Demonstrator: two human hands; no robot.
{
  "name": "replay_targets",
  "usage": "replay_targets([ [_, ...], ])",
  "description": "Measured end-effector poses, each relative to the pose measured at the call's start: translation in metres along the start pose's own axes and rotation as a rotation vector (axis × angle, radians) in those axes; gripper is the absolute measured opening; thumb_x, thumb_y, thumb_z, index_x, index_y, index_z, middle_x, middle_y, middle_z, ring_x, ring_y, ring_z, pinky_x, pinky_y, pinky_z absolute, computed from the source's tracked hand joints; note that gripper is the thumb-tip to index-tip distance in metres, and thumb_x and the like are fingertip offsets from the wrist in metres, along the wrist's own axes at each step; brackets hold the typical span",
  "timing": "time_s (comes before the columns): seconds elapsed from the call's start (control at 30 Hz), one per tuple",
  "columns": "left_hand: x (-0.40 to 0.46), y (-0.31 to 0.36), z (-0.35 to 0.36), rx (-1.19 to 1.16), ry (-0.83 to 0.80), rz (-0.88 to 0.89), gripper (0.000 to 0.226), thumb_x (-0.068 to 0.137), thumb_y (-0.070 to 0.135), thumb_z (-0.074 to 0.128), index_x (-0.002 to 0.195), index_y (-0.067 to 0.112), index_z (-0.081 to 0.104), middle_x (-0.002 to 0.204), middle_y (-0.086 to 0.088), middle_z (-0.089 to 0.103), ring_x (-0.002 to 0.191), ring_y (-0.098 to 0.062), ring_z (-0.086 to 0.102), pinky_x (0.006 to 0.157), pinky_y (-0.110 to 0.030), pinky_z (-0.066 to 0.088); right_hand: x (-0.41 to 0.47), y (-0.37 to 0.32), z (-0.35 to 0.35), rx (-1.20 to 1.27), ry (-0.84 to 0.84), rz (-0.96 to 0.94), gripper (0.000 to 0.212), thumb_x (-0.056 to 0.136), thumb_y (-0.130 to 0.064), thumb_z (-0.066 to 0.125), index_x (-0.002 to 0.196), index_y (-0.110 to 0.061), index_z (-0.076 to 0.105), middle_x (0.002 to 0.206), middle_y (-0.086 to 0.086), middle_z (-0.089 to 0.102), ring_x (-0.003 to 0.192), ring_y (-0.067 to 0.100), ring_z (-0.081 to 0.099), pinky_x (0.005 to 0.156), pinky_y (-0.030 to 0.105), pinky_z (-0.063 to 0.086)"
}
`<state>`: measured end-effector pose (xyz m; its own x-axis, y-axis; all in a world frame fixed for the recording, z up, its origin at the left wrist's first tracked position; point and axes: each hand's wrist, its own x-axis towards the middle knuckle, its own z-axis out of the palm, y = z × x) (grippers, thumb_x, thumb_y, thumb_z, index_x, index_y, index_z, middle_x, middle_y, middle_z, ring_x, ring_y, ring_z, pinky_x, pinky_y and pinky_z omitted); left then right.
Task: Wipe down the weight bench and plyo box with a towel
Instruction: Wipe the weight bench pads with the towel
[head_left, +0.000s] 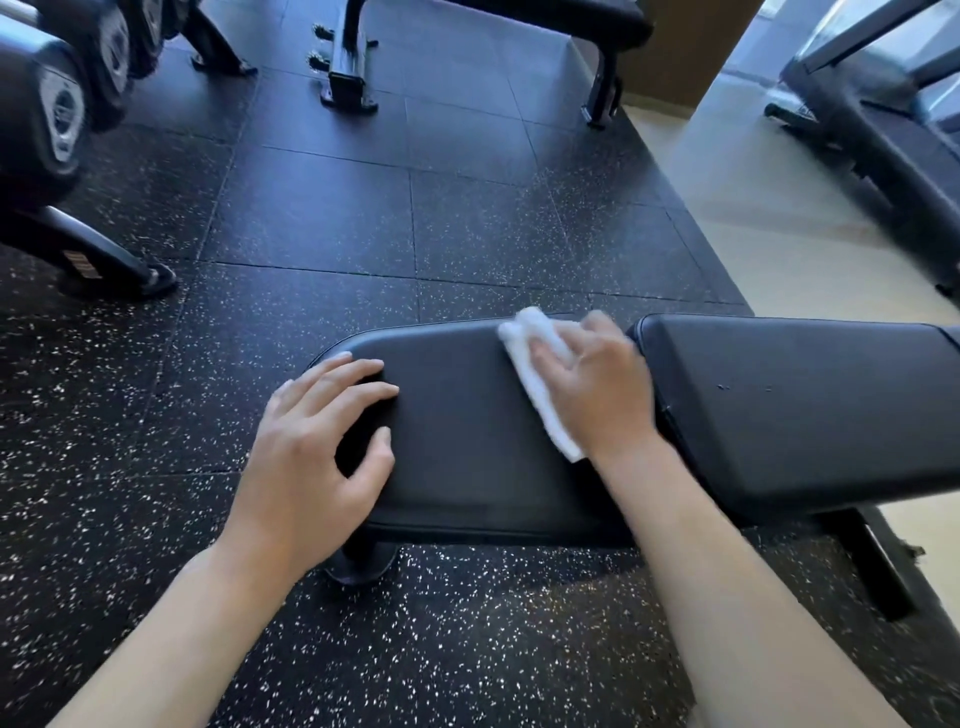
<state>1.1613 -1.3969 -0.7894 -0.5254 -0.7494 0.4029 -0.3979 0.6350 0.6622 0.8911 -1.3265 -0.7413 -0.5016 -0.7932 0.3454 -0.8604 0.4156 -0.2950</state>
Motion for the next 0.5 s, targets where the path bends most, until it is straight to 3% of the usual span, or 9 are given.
replay_targets([
  [0.07,0.0,0.002,0.001,0.013,-0.002,-0.018,0.04,0.093,0.038,0.056,0.125,0.02,0.073,0.145,0.009,0.061,0.146,-0.014,0.046,0.12,-0.058,0.036,0.013,0.016,-0.002,0.026,0.021,0.149,0.032,0.098,-0.049,0.06,0.095,-0.022,0.077,0.088,-0.001,0.049,0.088,0.033,0.064,0.071,0.034,0.038],
  [0.13,0.001,0.003,0.002,0.053,-0.009,-0.014,0.04,0.093,0.039,0.056,0.125,0.021,0.073,0.145,0.009,0.061,0.146,-0.016,0.047,0.118,-0.061,0.037,0.014,0.004,0.0,0.018,0.023,0.181,0.038,0.099,-0.052,0.055,0.096,-0.021,0.077,0.091,0.001,0.05,0.089,0.034,0.064,0.072,0.034,0.037],
  [0.2,0.0,0.004,0.003,0.098,-0.018,-0.001,0.041,0.092,0.039,0.056,0.125,0.022,0.073,0.146,0.008,0.062,0.146,-0.018,0.048,0.117,-0.063,0.036,0.007,-0.027,0.005,0.008,0.036,0.067,0.04,0.097,-0.053,0.053,0.097,-0.021,0.077,0.091,0.005,0.055,0.085,0.033,0.065,0.069,0.034,0.04],
  [0.27,0.001,0.005,0.004,0.124,-0.021,0.005,0.041,0.092,0.039,0.055,0.124,0.021,0.073,0.145,0.008,0.063,0.146,-0.017,0.049,0.118,-0.063,0.033,-0.009,-0.063,0.013,0.044,0.027,-0.108,0.03,0.093,-0.051,0.06,0.095,-0.026,0.076,0.086,0.002,0.059,0.074,0.028,0.065,0.063,0.032,0.049],
  [0.33,0.003,0.005,0.004,0.133,-0.032,0.013,0.039,0.091,0.037,0.054,0.122,0.021,0.073,0.144,0.009,0.063,0.145,-0.016,0.05,0.119,-0.064,0.032,-0.023,-0.084,0.017,0.1,-0.055,-0.2,0.025,0.096,-0.052,0.063,0.095,-0.029,0.075,0.088,-0.005,0.056,0.073,0.021,0.064,0.066,0.033,0.055],
  [0.4,0.003,0.007,0.004,0.14,-0.048,0.03,0.036,0.091,0.036,0.054,0.119,0.021,0.071,0.144,0.009,0.063,0.143,-0.017,0.051,0.12,-0.064,0.031,-0.02,-0.074,0.015,0.127,-0.116,-0.196,0.024,0.098,-0.05,0.063,0.097,-0.03,0.075,0.092,-0.006,0.055,0.079,0.019,0.064,0.073,0.033,0.051],
  [0.5,0.0,0.014,0.006,0.18,-0.082,0.055,0.036,0.092,0.037,0.052,0.119,0.024,0.071,0.146,0.009,0.062,0.144,-0.016,0.051,0.122,-0.062,0.028,0.003,-0.024,0.006,0.059,-0.086,-0.034,0.026,0.099,-0.049,0.061,0.101,-0.028,0.077,0.093,-0.003,0.053,0.087,0.023,0.063,0.073,0.033,0.041],
])
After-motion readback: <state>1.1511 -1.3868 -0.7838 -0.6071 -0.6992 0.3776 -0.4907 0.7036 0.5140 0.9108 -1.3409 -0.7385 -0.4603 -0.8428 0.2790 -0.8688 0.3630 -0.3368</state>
